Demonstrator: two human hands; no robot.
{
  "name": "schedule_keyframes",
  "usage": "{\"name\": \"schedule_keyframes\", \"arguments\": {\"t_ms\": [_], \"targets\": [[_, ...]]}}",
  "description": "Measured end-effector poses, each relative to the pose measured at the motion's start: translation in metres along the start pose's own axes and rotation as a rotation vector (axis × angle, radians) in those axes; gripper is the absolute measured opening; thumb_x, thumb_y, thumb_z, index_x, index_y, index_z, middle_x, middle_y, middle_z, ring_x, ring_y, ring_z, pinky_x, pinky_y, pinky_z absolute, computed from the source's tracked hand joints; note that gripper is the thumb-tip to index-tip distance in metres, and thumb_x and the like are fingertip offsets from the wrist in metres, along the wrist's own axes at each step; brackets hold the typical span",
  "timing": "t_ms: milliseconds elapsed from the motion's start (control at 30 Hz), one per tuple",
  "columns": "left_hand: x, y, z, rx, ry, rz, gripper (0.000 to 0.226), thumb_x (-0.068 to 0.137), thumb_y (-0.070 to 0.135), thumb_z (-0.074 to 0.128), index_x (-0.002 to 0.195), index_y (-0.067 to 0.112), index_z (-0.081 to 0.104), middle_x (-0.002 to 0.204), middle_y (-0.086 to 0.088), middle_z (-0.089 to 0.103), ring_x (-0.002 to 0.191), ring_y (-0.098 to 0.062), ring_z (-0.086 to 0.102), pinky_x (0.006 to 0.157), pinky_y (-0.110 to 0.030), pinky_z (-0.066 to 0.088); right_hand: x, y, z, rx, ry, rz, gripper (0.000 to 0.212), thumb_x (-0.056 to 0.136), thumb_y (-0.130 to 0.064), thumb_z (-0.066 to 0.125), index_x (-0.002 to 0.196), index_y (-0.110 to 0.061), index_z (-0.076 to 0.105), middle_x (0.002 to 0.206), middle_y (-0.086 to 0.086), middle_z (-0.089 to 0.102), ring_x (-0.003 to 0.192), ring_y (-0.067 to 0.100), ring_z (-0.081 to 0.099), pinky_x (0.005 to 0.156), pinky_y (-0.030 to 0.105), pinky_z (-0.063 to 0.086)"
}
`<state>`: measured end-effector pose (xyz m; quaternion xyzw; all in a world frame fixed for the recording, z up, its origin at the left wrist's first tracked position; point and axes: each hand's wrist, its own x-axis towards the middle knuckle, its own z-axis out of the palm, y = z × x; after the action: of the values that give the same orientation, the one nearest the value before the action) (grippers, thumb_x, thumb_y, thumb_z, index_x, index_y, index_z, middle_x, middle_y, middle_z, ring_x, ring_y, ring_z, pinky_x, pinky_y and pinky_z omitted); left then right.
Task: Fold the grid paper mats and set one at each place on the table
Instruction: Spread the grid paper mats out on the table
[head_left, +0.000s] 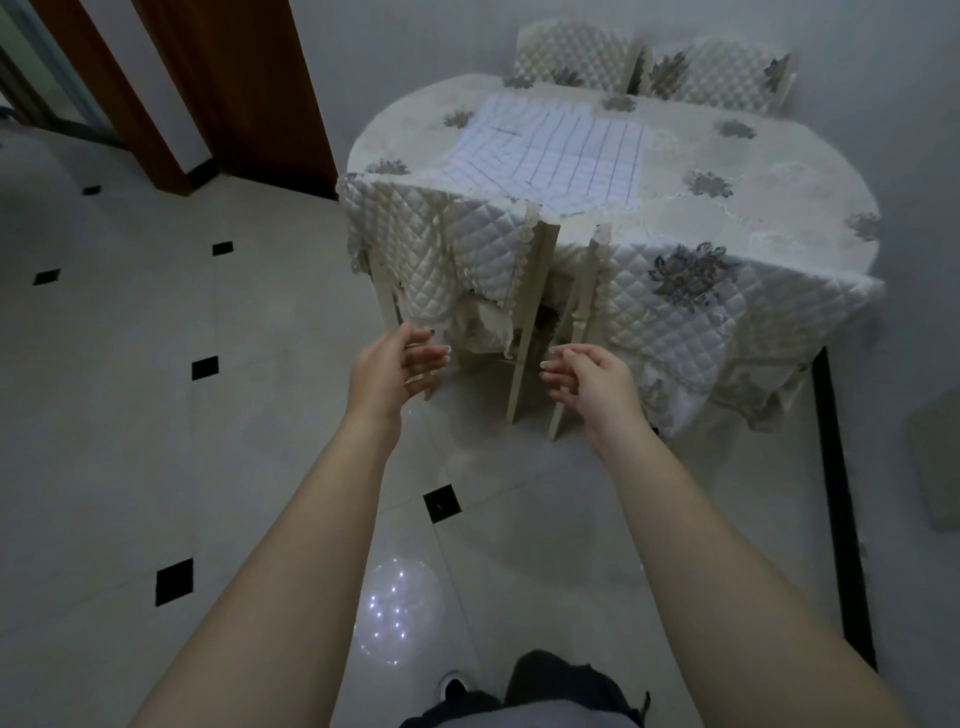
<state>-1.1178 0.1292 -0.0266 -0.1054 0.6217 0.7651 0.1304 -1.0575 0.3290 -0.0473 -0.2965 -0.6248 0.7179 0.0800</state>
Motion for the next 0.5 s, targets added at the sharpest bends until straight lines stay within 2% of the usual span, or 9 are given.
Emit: {"name": "schedule_keyframes", "arguments": {"t_ms": [133, 300, 400, 500], "targets": [[0.051, 0.006, 0.008, 0.014, 0.013, -0.024, 0.028, 0.099, 0.026, 0.043, 0.104, 0.006, 0.062, 0.081, -0.008, 0.071, 0.079, -0.021, 0.069, 0.082, -0.037, 0.052, 0.056, -0.010, 0.007, 0.024, 0.032, 0.025, 0.019, 0.095, -0.013, 0.047, 0.094, -0.013, 0.066, 0.086, 0.007, 0.070, 0.079, 0.017, 0.067, 0.075, 0.033, 0.056], [0.127, 0.021, 0.033, 0.026, 0.023, -0.023, 0.027, 0.099, 0.026, 0.043, 0.099, 0.008, 0.062, 0.081, -0.008, 0.071, 0.077, -0.020, 0.069, 0.085, -0.038, 0.052, 0.135, -0.032, 0.030, 0.048, 0.014, 0.008, 0.020, 0.096, -0.012, 0.046, 0.097, -0.010, 0.066, 0.090, 0.011, 0.069, 0.079, 0.017, 0.067, 0.078, 0.035, 0.055], [0.176, 0.037, 0.054, 0.026, 0.029, -0.004, 0.029, 0.100, 0.027, 0.043, 0.105, 0.005, 0.061, 0.083, -0.009, 0.070, 0.080, -0.021, 0.069, 0.087, -0.039, 0.050, 0.186, -0.053, 0.042, 0.063, -0.008, -0.026, 0.020, 0.096, -0.012, 0.046, 0.096, -0.011, 0.065, 0.090, 0.010, 0.069, 0.081, 0.019, 0.066, 0.079, 0.035, 0.055], [0.223, 0.062, 0.082, 0.000, 0.023, 0.020, 0.029, 0.099, 0.027, 0.043, 0.107, 0.004, 0.060, 0.085, -0.010, 0.070, 0.082, -0.022, 0.068, 0.083, -0.036, 0.052, 0.240, -0.081, 0.050, 0.075, -0.019, -0.043, 0.018, 0.096, -0.014, 0.047, 0.099, -0.012, 0.065, 0.093, 0.011, 0.069, 0.084, 0.020, 0.067, 0.079, 0.035, 0.055]]}}
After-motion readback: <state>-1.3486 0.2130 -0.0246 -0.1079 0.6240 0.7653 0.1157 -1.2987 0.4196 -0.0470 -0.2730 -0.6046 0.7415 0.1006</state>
